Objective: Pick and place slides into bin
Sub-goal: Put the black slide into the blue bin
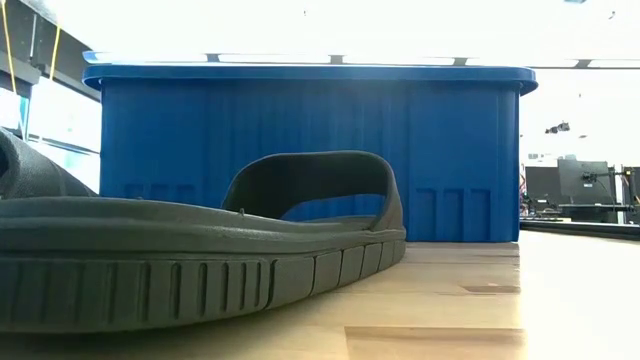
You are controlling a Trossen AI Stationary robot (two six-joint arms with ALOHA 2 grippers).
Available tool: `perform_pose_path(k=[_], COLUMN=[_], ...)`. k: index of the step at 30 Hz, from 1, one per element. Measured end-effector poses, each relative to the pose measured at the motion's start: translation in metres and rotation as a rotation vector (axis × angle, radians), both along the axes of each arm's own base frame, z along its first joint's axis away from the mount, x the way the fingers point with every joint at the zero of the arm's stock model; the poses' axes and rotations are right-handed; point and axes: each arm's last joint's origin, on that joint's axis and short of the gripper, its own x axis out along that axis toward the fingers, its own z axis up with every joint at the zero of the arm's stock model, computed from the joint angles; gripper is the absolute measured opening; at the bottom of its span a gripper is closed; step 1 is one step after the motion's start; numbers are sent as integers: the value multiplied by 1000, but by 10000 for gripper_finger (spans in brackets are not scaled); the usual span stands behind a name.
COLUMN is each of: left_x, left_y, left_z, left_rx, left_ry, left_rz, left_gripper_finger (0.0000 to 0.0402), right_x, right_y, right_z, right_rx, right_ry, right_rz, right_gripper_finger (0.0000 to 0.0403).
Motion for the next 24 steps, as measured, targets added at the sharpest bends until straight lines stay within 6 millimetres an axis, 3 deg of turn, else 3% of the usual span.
perform_pose_path(k=[2, 6, 12, 17, 24], left_x=[8, 27, 46, 48, 41], left_y=[-1, 17, 54, 77, 83], left_z=[-21, -54, -82, -106, -120], left_rx=[15, 11, -31, -102, -96], left_ry=[-57, -174, -241, -211, -192], left_rz=[-39, 7, 115, 164, 217], left_gripper_finger=[159, 177, 190, 186, 172], right_x=[4, 8, 12, 12, 13], right_y=[-4, -10, -16, -16, -16], right_z=[2, 1, 0, 0, 0], right_rx=[-30, -45, -14, -19, -18], right_ry=[-23, -6, 32, 38, 38], right_rz=[-5, -9, -14, -6, -6], right_gripper_finger=[84, 84, 84, 84, 84])
